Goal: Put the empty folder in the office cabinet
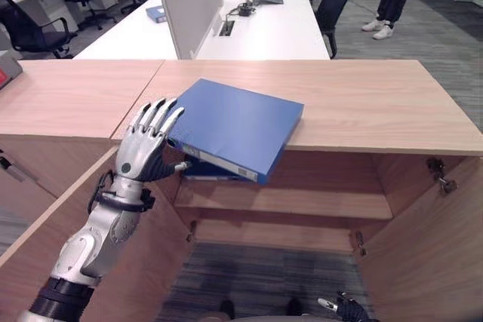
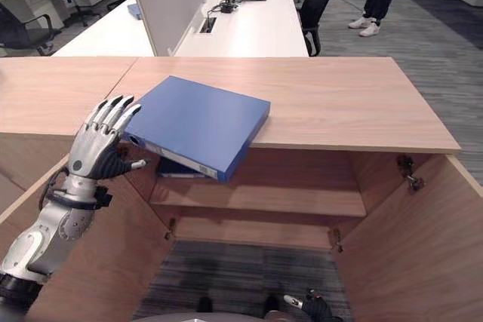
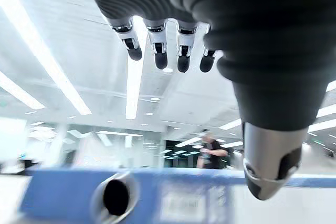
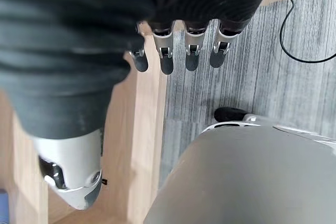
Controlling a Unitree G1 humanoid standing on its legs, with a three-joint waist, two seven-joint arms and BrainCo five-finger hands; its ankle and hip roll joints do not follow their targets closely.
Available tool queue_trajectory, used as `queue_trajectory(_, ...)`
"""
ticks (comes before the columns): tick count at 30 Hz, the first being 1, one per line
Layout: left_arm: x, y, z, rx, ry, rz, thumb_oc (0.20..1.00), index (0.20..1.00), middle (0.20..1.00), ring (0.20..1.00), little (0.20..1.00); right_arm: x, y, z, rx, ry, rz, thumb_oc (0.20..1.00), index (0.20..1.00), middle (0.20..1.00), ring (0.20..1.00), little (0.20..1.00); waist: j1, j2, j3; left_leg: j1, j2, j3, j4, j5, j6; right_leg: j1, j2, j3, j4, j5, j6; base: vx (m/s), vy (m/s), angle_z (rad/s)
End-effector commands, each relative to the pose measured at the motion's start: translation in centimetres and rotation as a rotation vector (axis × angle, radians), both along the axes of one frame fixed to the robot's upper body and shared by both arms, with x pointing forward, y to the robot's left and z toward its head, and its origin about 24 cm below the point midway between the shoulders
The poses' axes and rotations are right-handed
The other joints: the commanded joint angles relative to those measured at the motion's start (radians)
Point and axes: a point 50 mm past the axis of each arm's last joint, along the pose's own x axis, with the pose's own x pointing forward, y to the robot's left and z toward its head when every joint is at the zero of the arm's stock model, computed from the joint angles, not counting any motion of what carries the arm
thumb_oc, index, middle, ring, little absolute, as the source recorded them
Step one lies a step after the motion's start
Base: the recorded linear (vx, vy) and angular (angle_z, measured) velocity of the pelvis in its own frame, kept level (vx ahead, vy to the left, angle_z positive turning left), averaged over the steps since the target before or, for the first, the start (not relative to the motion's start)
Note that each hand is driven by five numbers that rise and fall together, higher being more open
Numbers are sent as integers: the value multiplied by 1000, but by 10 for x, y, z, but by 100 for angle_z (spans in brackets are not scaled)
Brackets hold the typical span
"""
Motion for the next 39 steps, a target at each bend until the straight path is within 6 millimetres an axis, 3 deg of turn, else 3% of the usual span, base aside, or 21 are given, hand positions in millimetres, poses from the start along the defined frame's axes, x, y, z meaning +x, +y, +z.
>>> queue_trajectory(1,10,-10,30,47,-154,-46,1000,1000,1000,1000,1000,29,10,6,1,-92,62,1000,1000,1000,1000,1000,-15,-13,27,24,83,31,13,-45,-92,122,-19,-7,7,-183,60,13,7,-6)
queue_trajectory(14,32,-22,22,179,-92,-79,1000,1000,1000,1000,1000,27,7,5,-7,-86,50,1000,1000,1000,1000,1000,-50,-4,19,35,79,67,13,-57,-91,113,-29,18,7,-175,69,2,11,-6)
queue_trajectory(39,32,-18,-19,182,97,-55,1000,1000,1000,1000,1000,26,6,4,-13,-77,15,1000,1000,1000,1000,1000,-49,-17,22,38,81,95,13,-61,-86,92,-28,40,7,-161,75,-4,1,-2)
